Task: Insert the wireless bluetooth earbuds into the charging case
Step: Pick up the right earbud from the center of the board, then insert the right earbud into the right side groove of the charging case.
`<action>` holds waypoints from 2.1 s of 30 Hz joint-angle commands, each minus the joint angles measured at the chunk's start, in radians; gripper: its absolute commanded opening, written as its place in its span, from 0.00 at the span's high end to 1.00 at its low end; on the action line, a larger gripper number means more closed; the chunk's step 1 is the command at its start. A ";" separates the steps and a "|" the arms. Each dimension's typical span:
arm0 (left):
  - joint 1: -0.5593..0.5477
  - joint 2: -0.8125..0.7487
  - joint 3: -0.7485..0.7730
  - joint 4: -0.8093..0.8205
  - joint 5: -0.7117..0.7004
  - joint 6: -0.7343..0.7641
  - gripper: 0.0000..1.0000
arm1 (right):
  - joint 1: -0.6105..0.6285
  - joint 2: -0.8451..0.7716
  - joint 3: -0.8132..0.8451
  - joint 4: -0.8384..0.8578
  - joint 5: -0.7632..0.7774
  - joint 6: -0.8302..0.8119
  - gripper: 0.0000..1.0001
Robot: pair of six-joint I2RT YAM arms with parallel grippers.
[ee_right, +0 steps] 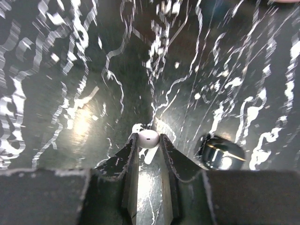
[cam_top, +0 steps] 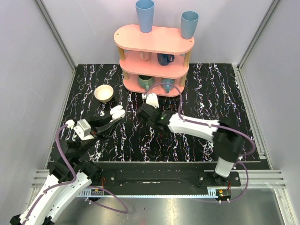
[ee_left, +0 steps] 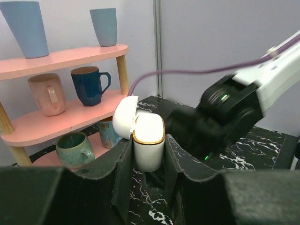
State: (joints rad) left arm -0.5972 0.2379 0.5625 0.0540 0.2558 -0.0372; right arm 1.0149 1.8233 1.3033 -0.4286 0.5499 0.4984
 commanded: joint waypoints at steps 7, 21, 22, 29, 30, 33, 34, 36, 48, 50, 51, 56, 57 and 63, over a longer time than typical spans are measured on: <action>0.004 0.076 0.076 0.029 -0.020 -0.075 1.00 | 0.105 -0.436 -0.088 0.347 0.298 -0.300 0.79; 0.004 0.213 0.134 0.033 0.040 -0.164 1.00 | 0.229 -0.691 -0.133 0.706 0.142 -0.592 0.80; 0.002 0.222 0.137 0.035 0.040 -0.167 1.00 | 0.241 -0.693 -0.139 0.724 0.127 -0.622 0.80; 0.004 0.238 0.142 0.055 0.025 -0.162 1.00 | 0.289 -0.644 -0.133 0.798 0.076 -0.699 0.80; 0.004 0.235 0.140 0.056 0.023 -0.162 1.00 | 0.294 -0.636 -0.130 0.801 0.068 -0.711 0.80; 0.002 0.235 0.132 0.063 0.026 -0.164 1.00 | 0.313 -0.605 -0.113 0.811 0.062 -0.727 0.80; 0.002 0.235 0.129 0.070 0.030 -0.162 1.00 | 0.315 -0.599 -0.108 0.814 0.055 -0.730 0.80; 0.002 0.227 0.119 0.081 0.033 -0.164 1.00 | 0.324 -0.578 -0.104 0.820 0.044 -0.730 0.80; 0.002 0.215 0.096 0.098 0.045 -0.144 1.00 | 0.344 -0.533 -0.081 0.861 0.028 -0.745 0.80; 0.002 0.215 0.094 0.096 0.048 -0.144 1.00 | 0.347 -0.533 -0.079 0.864 0.027 -0.748 0.80; 0.000 0.215 0.093 0.096 0.048 -0.144 1.00 | 0.349 -0.536 -0.079 0.866 0.025 -0.750 0.80; 0.002 0.216 0.089 0.095 0.045 -0.141 1.00 | 0.353 -0.536 -0.076 0.860 0.010 -0.750 0.80; 0.002 0.219 0.091 0.095 0.043 -0.141 1.00 | 0.352 -0.538 -0.075 0.858 0.004 -0.747 0.80; 0.002 0.232 0.102 0.096 0.048 -0.139 1.00 | 0.353 -0.521 -0.073 0.857 -0.005 -0.742 0.80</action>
State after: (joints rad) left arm -0.5972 0.4606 0.6518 0.0921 0.2832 -0.1841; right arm 1.3575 1.2938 1.1854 0.3820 0.5716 -0.2359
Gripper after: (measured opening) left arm 0.328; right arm 0.251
